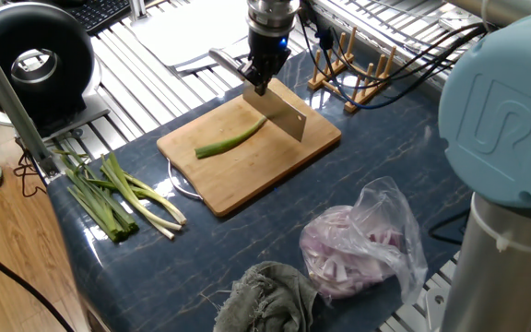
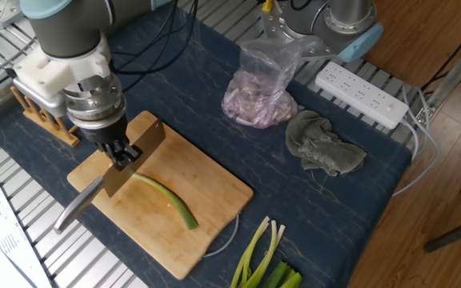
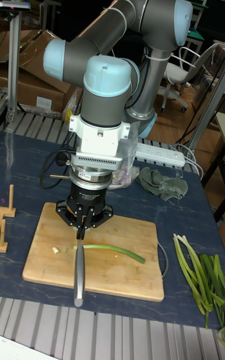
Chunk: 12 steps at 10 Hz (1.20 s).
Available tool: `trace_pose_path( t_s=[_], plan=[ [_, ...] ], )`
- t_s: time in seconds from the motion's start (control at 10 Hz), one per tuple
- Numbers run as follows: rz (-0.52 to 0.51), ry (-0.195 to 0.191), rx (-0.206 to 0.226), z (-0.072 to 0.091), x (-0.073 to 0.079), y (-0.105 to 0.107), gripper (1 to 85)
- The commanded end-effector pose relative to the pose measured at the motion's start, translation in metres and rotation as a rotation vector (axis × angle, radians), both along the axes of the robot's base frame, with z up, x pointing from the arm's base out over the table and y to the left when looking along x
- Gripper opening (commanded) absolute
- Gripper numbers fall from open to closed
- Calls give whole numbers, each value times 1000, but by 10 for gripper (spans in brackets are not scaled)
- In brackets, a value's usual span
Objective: Chop the scallions
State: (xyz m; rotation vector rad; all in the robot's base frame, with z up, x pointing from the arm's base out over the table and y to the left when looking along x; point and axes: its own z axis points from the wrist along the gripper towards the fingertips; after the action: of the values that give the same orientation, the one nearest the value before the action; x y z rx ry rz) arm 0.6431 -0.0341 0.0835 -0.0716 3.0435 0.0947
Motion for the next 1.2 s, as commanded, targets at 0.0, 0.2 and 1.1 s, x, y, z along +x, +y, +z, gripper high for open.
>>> trace_pose_path(
  t_s=[0.0,0.2,1.1],
  plan=[
    [-2,-11,10,-2,1,1,13],
    [1,-15,13,-4,4,2,13],
    [3,-11,28,9,31,7,13]
  ],
)
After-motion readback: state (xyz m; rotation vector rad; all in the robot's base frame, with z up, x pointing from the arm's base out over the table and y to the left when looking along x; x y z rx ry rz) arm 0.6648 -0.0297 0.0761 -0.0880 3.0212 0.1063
